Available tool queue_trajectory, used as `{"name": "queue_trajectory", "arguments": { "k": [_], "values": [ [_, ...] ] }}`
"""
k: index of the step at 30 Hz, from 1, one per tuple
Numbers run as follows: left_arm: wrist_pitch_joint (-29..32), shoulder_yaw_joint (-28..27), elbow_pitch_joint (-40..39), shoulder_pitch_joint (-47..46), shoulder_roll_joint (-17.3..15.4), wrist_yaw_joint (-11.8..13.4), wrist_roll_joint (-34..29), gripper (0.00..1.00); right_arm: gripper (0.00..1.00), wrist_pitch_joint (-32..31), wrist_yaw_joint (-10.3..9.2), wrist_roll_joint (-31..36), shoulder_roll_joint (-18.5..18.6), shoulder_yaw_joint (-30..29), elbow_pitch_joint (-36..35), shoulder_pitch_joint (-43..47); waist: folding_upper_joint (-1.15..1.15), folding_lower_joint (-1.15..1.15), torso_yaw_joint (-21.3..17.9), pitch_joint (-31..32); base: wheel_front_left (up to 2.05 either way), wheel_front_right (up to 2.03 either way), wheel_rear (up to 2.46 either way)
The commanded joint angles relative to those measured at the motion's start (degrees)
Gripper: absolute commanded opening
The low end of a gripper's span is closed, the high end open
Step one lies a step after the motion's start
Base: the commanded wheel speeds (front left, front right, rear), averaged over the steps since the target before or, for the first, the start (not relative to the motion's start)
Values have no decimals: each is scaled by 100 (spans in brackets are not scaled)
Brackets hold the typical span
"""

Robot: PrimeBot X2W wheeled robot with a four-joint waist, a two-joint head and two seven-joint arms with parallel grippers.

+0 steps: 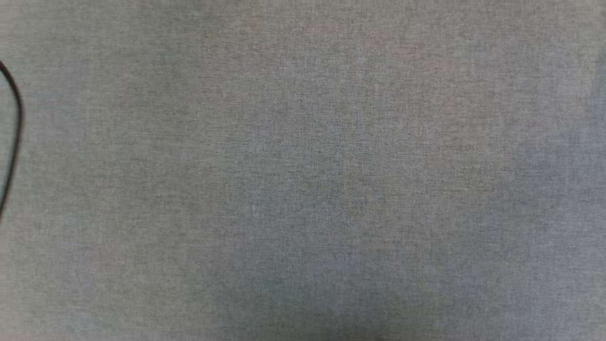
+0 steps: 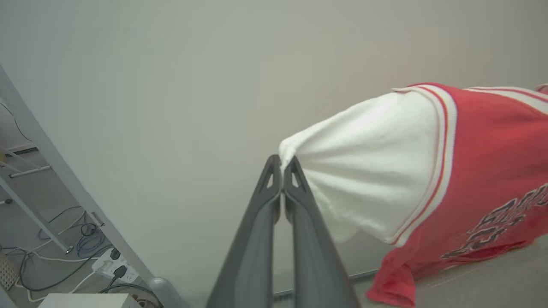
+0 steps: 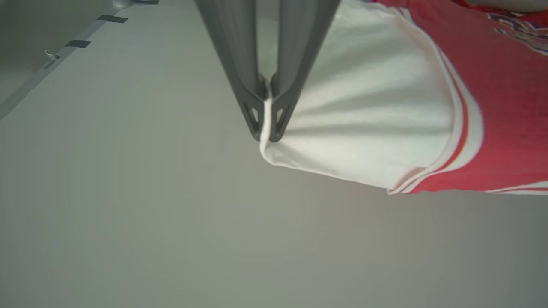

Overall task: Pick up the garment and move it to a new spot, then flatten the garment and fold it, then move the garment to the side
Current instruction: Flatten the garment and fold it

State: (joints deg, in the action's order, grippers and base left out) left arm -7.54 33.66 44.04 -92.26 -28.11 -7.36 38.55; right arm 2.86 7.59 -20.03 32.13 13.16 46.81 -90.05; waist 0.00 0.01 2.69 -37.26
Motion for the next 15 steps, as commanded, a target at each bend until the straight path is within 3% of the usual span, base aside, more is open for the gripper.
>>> {"name": "queue_trajectory", "arguments": {
  "k": [1,9,15],
  "values": [
    [-77,106,30,290,39,-12,109,0,0,75,-10,-75,-27,72,69,263,0,-1,7,201,0,0,0],
    [-318,749,-23,1813,37,-12,701,0,0,236,-10,-702,-45,441,288,1577,0,-1,21,977,0,0,0],
    [-465,1077,-246,3128,-85,-13,1093,0,0,55,-10,-1652,190,781,-79,2949,0,-1,10,1607,0,0,0]
  ]
}}
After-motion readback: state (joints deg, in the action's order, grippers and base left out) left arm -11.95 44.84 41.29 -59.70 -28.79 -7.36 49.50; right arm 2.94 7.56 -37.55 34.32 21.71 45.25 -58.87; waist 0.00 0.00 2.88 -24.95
